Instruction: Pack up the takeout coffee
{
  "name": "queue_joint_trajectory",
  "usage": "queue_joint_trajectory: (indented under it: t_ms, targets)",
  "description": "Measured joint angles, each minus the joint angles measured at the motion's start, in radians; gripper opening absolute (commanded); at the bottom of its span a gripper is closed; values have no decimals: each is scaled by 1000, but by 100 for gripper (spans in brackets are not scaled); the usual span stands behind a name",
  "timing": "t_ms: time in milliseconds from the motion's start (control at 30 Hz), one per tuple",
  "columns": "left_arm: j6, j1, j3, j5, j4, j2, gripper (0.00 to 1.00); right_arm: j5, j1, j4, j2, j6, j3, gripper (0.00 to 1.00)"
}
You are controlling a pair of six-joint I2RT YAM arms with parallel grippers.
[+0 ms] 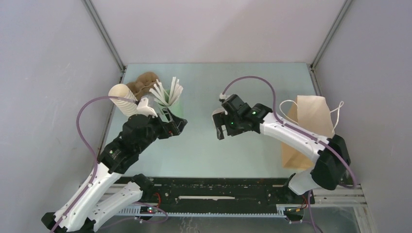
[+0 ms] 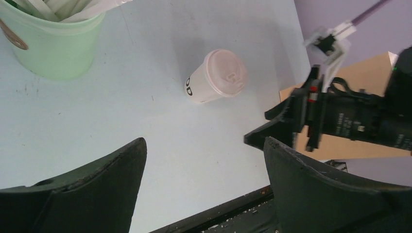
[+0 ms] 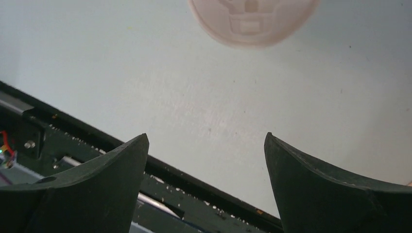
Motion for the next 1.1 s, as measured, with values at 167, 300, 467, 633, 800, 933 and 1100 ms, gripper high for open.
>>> queue_joint_trajectory:
  t_ms: [167,300,467,633,800,933,1100]
  targets:
    - [2,0,2,2,-14,-2,95,77,19,31,95,18,53,100]
    - [6,0,7,10,-31,5,94,139,18,43,155,11,130,100]
    - [24,0,42,18,-44,36,94,193,17,40,267,-24,271,98]
    - [52,0,69,32,-45,68,94,228,5,25,332,-43,341,99]
    - [83,0,77,37,-54,83,95,240,-10,6,335,-63,344,100]
    - [95,0,77,37,-56,95,95,230,-29,3,339,-70,344,100]
    - [100,0,77,39,-60,106,95,206,-48,3,362,-76,344,100]
